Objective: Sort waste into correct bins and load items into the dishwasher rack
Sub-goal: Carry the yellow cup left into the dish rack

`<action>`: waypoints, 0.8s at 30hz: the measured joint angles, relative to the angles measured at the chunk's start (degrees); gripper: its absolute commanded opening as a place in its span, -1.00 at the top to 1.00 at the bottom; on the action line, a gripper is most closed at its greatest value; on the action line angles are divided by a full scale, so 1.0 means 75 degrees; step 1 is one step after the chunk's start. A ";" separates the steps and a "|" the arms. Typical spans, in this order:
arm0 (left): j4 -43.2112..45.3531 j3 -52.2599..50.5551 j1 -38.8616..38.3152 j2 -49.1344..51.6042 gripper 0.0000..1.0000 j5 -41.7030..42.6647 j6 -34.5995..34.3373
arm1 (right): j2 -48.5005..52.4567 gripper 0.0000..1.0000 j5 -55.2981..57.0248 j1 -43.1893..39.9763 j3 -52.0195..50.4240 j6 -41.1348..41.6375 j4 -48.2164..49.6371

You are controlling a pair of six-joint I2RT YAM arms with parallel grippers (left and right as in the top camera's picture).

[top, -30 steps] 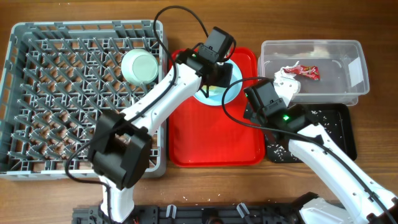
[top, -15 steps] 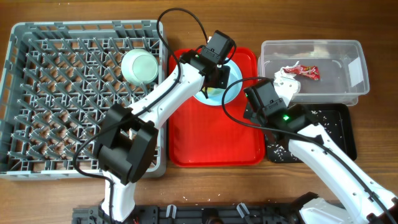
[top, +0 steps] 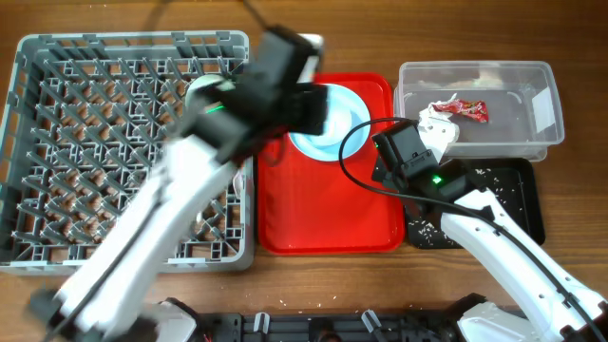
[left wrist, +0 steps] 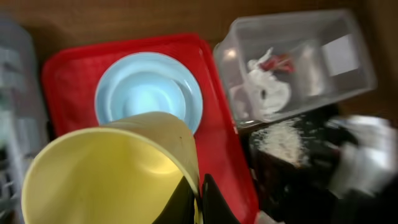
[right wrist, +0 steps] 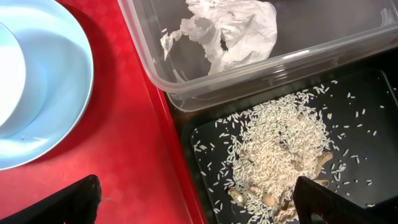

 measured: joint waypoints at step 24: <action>-0.2092 -0.2940 0.7697 0.1714 0.92 0.8498 0.4080 | 0.0000 -1.00 0.0000 0.0000 0.0000 0.0000 0.0000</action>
